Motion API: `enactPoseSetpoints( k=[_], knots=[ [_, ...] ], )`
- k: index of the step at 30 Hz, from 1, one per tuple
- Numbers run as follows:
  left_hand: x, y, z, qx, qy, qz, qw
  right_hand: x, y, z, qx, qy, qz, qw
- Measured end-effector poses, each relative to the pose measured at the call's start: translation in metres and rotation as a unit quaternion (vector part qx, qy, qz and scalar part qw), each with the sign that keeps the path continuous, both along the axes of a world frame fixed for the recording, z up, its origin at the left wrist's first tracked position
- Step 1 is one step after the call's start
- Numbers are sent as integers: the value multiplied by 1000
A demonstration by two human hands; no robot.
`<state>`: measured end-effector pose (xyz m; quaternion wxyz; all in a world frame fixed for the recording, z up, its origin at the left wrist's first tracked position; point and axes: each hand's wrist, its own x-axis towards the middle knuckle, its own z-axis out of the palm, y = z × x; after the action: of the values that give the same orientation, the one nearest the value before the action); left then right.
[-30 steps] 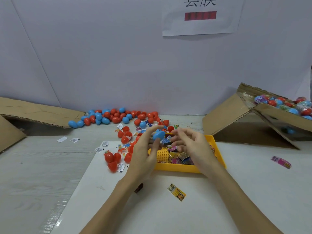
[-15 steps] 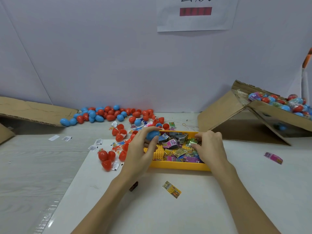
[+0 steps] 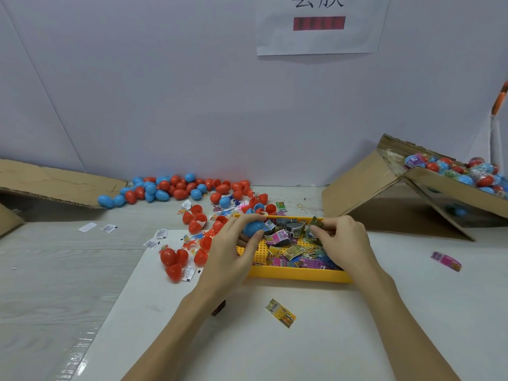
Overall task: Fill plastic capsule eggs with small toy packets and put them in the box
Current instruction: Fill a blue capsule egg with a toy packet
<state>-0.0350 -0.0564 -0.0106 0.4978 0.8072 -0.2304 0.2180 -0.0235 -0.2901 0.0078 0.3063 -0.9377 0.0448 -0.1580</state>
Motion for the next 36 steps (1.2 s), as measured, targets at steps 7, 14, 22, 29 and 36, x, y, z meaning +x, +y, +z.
enactPoseSetpoints(
  k=[7,14,22,29,36],
  knots=[
    [-2,1,0,31,0,-4,1000,2,9,3,10,36,71,997],
    [-4,-1,1,50,-14,25,998,-2,15,6,47,79,104,990],
    [-10,-12,6,45,4,25,999,-17,37,6,82,74,194,975],
    [-11,-11,11,-26,9,8,1000,-21,47,11,71,118,220,966],
    [-7,-5,3,87,-46,78,992,-19,38,14,64,19,180,981]
  ],
)
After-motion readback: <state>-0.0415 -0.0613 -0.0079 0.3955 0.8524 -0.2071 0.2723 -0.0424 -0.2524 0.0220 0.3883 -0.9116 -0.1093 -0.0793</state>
